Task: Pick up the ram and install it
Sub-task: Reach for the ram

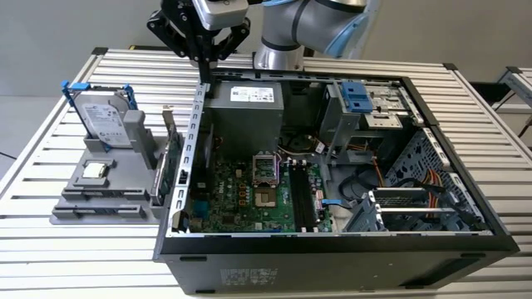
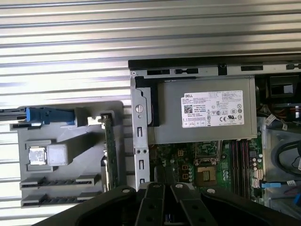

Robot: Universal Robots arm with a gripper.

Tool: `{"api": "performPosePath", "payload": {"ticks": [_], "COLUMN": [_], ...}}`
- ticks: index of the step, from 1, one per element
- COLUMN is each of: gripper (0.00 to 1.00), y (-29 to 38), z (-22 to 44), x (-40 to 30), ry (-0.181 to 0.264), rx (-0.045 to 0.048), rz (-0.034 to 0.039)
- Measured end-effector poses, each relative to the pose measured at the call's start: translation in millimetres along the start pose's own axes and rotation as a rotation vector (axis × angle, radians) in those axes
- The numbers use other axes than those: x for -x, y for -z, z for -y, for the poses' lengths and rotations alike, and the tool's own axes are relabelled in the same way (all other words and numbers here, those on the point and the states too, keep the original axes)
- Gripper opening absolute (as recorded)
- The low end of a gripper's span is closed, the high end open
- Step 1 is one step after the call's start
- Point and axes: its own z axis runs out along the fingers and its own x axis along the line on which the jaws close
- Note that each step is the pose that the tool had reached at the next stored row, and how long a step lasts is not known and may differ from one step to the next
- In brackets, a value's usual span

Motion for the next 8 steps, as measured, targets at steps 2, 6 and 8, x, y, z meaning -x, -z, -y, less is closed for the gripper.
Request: {"api": "performPosePath", "payload": {"ticks": [2,6,8], "gripper": [0.0,0.0,0.0], "y": [0.0,0.1,0.2], "z": [0.1,0.4,0.5], "x": [-2.0,-5.7,-7.7], "ry": [0.0,0.0,0.0], "rx": [0.0,0.0,0.0], "rz": [0.0,0.0,-0.0001]}}
